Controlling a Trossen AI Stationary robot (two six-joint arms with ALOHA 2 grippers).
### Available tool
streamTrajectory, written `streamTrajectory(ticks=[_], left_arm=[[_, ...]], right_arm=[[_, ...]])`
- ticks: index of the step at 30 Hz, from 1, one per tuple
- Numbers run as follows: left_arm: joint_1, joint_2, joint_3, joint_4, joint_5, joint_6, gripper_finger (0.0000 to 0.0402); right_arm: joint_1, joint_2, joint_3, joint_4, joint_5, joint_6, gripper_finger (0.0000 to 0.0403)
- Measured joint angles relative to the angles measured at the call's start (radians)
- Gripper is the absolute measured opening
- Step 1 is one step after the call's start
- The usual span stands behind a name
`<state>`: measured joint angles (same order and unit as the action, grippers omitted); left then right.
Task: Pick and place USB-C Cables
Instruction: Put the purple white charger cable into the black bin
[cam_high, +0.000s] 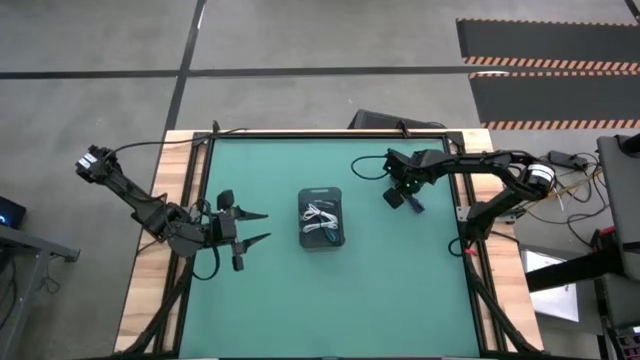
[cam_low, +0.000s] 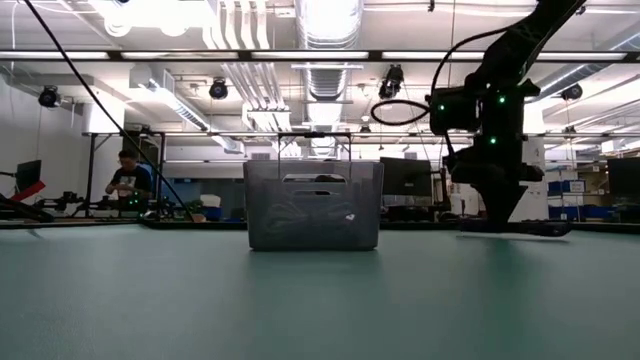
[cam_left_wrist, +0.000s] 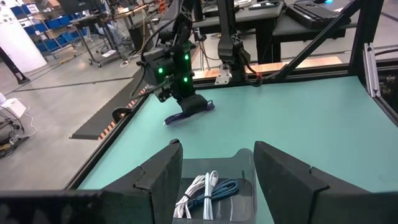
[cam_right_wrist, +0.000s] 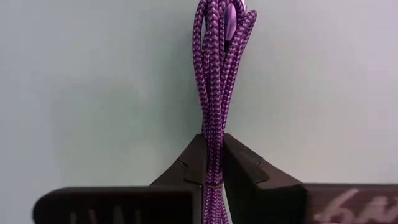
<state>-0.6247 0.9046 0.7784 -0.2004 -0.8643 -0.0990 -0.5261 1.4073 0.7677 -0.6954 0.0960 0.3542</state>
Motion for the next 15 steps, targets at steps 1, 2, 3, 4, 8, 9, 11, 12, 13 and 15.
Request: streamTrajectory(ticks=[1,2,3,4,8,9,11,12,13,15], left_arm=[[0.0,0.004,0.0,0.0,0.0,0.0,0.0183],[0.0,0.007,0.0,0.001,0.0,0.0,0.0183],[0.0,0.011,0.0,0.001,0.0,0.0,0.0183],[0.0,0.016,0.0,0.002,0.0,0.0,0.0183],[0.001,0.032,0.0,0.018,0.0,-0.001,0.0183],[0.001,0.035,0.0,0.023,0.0,-0.001,0.0183],[0.001,0.043,0.0,0.035,0.0,-0.001,0.0183],[0.001,0.047,0.0,0.044,0.0,-0.001,0.0183],[0.001,0.051,0.0,0.052,0.0,-0.001,0.0183],[0.001,0.06,0.0,0.07,0.0,-0.002,0.0183]], right_arm=[[0.005,-0.009,0.0,-0.001,0.001,-0.003,0.0021],[0.01,-0.021,0.0,-0.001,0.0,-0.005,0.0021],[0.017,-0.035,0.0,-0.001,0.0,-0.006,0.0021],[0.024,-0.05,0.0,0.0,0.0,-0.006,0.0021],[0.064,-0.123,0.0,0.038,0.001,-0.004,0.0021],[0.078,-0.142,0.0,0.06,0.001,-0.003,0.002],[0.111,-0.176,0.0,0.11,0.001,-0.003,0.002],[0.13,-0.19,-0.001,0.141,0.004,-0.004,0.002],[0.152,-0.202,-0.002,0.174,0.01,-0.005,0.002],[0.197,-0.218,-0.002,0.24,0.012,-0.011,0.002]])
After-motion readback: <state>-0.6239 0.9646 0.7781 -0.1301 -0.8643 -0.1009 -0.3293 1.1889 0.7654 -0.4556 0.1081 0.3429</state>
